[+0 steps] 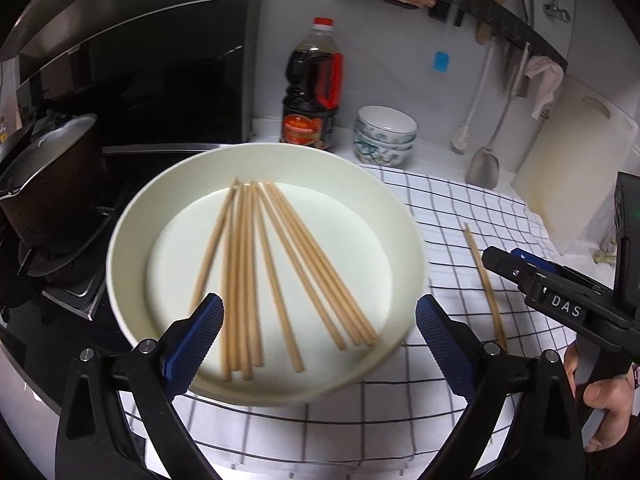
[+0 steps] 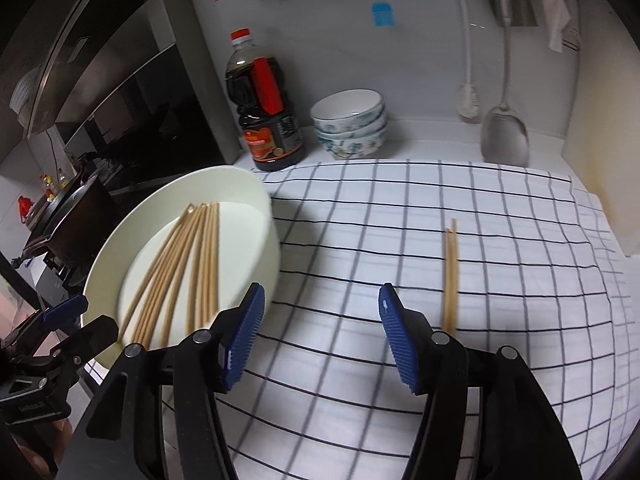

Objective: Organize utensils
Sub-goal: 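Withdraw both open tools from the basin back to the last two chopsticks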

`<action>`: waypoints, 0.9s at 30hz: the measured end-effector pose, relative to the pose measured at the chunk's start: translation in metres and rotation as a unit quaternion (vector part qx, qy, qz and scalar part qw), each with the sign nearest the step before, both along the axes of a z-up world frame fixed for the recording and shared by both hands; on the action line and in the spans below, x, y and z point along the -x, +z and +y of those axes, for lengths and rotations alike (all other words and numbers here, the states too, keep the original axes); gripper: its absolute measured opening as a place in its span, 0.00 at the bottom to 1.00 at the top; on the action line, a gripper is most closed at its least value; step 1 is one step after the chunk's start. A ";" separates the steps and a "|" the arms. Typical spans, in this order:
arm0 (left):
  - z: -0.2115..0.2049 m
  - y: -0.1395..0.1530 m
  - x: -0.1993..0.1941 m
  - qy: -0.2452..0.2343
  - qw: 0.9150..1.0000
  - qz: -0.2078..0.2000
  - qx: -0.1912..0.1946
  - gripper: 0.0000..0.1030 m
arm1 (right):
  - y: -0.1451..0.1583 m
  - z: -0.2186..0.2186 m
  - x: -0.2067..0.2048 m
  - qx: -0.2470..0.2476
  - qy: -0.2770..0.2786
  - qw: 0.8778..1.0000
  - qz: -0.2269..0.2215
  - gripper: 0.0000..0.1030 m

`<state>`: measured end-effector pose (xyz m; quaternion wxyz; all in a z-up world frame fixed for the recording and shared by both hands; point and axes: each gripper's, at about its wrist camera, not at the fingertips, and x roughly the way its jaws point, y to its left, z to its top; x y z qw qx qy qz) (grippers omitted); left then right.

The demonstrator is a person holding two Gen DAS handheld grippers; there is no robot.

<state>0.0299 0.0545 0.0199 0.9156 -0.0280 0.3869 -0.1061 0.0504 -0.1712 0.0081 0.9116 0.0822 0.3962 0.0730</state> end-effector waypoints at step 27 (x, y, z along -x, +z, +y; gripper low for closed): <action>-0.122 -0.012 0.037 -0.088 0.996 0.005 0.003 0.93 | -0.045 -0.111 0.025 -0.001 -0.076 0.996 0.037 0.60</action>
